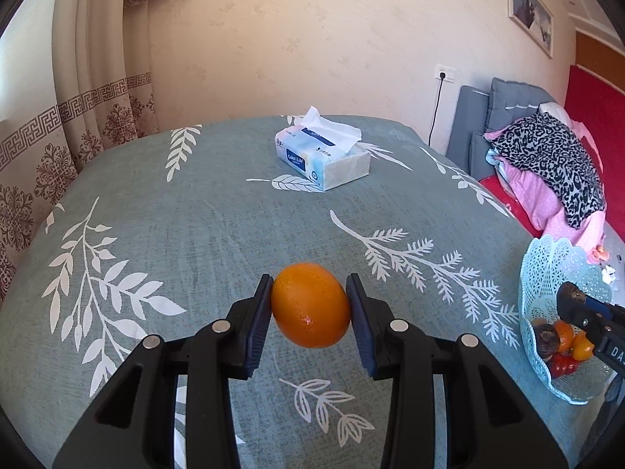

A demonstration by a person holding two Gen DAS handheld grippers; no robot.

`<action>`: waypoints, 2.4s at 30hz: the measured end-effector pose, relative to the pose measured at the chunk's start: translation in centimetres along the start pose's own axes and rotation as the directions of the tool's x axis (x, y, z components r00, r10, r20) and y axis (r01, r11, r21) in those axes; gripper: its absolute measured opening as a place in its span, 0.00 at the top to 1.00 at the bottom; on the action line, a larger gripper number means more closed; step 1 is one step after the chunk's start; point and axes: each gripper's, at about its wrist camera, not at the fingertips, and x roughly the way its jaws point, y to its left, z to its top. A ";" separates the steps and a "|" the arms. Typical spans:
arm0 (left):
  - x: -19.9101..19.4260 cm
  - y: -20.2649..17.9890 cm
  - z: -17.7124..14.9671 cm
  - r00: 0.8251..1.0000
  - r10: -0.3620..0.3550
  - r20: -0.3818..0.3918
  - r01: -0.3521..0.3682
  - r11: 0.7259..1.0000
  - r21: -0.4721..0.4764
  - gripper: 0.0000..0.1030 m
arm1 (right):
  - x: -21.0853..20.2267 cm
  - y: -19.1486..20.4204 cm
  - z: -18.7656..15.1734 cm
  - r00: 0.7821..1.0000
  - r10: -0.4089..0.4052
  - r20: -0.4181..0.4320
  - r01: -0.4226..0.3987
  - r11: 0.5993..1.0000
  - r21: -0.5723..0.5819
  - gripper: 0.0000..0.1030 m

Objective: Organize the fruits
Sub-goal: 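Carry the passion fruit into the basket and open the right gripper, then carry the tangerine into the basket and open the left gripper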

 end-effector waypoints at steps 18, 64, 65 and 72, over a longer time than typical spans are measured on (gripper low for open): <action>-1.4 -7.6 -0.3 0.991 -0.131 -0.041 0.134 0.988 0.082 0.62 | -3.3 -7.5 -1.8 0.999 0.007 0.042 -0.012 0.993 0.120 0.58; -1.3 -19.8 -3.1 0.933 -0.330 -0.146 0.357 0.906 0.228 0.47 | -5.9 -11.8 -2.7 0.982 -0.098 0.164 0.062 0.976 0.210 0.34; -1.5 -19.6 -2.9 0.936 -0.327 -0.128 0.349 0.909 0.227 0.37 | -6.0 -11.9 -2.8 0.981 -0.097 0.165 0.061 0.975 0.213 0.33; -2.1 -17.8 -1.9 0.960 -0.273 -0.068 0.281 0.937 0.208 0.27 | -6.4 -11.8 -3.4 0.984 -0.076 0.163 0.041 0.977 0.210 0.15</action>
